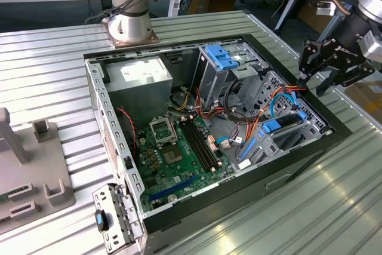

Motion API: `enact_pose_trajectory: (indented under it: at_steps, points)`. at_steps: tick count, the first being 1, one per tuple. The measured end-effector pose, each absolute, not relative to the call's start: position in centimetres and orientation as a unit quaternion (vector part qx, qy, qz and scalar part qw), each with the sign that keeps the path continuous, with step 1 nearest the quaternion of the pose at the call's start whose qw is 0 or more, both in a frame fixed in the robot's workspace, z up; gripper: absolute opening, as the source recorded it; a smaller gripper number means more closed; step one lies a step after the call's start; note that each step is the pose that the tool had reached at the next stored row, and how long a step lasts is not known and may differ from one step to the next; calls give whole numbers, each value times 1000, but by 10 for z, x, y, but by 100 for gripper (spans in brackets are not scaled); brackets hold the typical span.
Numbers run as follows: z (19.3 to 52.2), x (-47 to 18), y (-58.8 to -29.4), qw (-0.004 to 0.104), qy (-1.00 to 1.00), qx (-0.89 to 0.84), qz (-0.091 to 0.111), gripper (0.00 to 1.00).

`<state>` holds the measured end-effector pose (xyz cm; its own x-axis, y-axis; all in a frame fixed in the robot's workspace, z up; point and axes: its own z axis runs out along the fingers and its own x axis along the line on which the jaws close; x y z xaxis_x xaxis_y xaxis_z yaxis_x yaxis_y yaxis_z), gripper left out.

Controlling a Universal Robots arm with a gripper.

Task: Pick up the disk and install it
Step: 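Insert the first disk wire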

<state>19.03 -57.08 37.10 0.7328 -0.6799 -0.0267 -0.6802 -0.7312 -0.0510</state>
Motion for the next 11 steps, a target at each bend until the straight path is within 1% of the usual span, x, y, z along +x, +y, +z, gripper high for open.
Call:
enact_pose_trajectory:
  at_steps: [1,5,11]
  points:
    - [371,190,-571,33,362,-932,-3,50]
    - [370,190,-571,40,353,-935,-10,50]
    - [368,189,-571,45,331,-942,-13,50]
